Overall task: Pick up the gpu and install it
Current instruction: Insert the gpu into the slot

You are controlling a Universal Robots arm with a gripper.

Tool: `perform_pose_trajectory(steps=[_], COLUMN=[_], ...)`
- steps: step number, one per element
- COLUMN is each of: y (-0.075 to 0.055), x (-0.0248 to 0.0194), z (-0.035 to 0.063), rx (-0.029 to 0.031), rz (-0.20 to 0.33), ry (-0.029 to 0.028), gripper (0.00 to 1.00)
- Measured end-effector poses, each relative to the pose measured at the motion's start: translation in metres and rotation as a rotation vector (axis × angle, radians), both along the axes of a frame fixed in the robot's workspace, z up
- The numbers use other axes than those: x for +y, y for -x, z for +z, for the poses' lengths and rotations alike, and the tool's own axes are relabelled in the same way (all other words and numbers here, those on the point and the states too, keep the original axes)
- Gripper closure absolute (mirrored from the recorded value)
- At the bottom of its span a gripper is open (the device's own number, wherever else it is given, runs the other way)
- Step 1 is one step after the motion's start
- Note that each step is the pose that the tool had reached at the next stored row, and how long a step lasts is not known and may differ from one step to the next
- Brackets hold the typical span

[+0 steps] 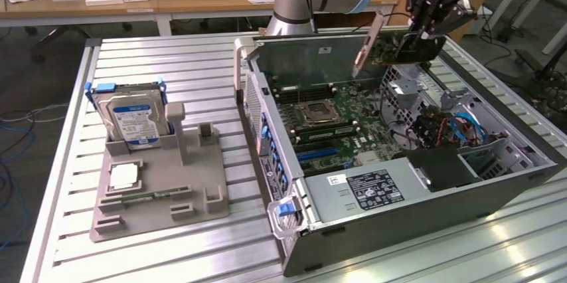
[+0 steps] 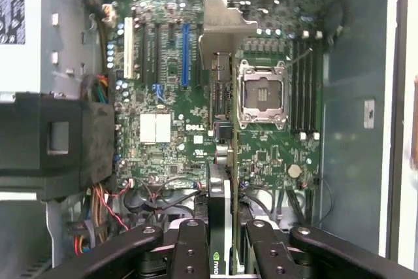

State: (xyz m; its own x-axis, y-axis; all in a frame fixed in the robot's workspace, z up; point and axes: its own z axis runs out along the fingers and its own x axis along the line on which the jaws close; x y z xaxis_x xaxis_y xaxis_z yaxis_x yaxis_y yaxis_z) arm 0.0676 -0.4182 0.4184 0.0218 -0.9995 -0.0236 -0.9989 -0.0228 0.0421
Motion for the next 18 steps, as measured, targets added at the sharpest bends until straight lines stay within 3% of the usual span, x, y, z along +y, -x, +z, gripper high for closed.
perform_pose_trajectory(steps=[8, 9, 12, 14, 18], y=[0.0004, 0.0011, 0.0043, 0.006, 0.0071], x=[0.0001, 0.0001, 0.0, 0.0, 0.0001], z=[-0.0002, -0.0008, -0.0032, -0.0054, -0.0084], rx=[-0.0013, -0.0053, -0.0263, -0.0358, -0.0371], rz=[0.033, 0.033, 0.033, 0.031, -0.011], ry=[0.0, 0.0, 0.0004, 0.0005, 0.0016], gripper=[0.73, 0.73, 0.73, 0.73, 0.73])
